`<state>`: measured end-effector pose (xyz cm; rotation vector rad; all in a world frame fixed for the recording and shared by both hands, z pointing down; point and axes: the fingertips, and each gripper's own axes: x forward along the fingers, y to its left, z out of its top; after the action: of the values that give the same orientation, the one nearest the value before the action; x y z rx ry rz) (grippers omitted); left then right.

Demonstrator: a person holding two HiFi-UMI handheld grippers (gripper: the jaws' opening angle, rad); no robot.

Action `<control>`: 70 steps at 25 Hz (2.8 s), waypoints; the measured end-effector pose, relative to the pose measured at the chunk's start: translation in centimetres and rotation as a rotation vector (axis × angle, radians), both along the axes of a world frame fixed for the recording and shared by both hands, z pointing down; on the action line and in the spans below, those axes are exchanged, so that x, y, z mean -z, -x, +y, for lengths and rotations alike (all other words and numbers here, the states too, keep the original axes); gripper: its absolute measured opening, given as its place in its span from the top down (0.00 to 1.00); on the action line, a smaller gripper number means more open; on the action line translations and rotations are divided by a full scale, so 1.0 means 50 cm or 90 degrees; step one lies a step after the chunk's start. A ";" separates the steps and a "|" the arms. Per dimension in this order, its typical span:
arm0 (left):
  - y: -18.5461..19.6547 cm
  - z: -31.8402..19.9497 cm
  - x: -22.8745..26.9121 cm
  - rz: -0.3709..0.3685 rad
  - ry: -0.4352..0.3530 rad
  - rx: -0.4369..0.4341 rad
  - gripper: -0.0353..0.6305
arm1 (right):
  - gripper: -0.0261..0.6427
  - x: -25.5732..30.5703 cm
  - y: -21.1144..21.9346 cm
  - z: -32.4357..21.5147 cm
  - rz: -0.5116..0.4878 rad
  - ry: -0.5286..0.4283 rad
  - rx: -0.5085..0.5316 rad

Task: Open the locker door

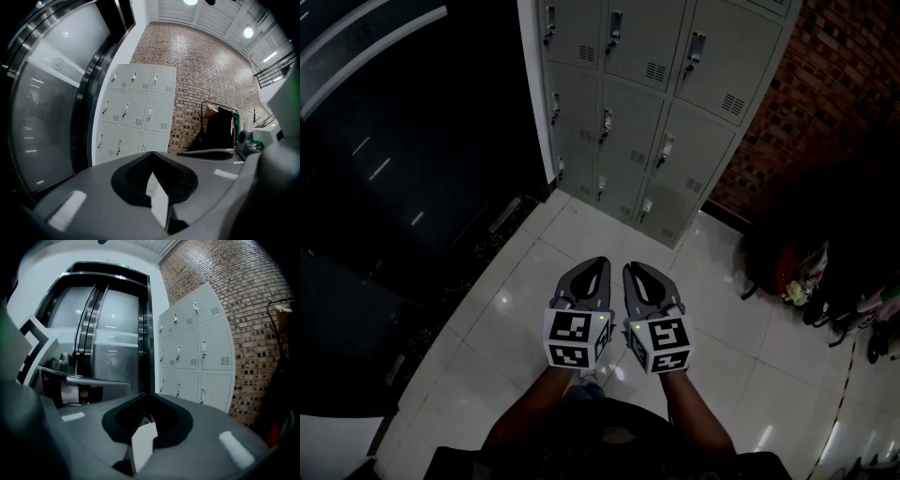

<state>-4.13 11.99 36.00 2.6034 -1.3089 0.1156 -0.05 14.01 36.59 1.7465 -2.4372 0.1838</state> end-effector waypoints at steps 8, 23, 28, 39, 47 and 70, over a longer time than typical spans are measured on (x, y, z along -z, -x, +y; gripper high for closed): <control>0.050 -0.120 0.005 0.015 -0.001 -0.004 0.94 | 0.95 0.015 0.042 -0.117 0.014 -0.007 -0.011; 0.042 -0.268 -0.017 0.008 0.001 0.012 0.94 | 0.95 -0.003 0.025 -0.271 0.007 -0.016 0.001; 0.021 -0.356 -0.016 -0.003 -0.004 0.026 0.94 | 0.95 0.000 -0.003 -0.366 -0.005 -0.024 0.010; -0.067 -0.534 -0.007 -0.023 0.000 0.048 0.94 | 0.95 0.005 -0.083 -0.549 -0.022 -0.020 0.041; -0.140 -0.624 0.003 -0.032 -0.008 0.054 0.94 | 0.95 0.019 -0.141 -0.639 -0.014 -0.039 0.061; -0.191 -0.827 -0.029 -0.013 -0.043 0.075 0.94 | 0.95 -0.038 -0.197 -0.851 -0.004 -0.064 0.070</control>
<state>5.40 -29.34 37.45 2.5790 -1.4935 0.0799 9.80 -28.52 38.50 1.6460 -2.5800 0.0572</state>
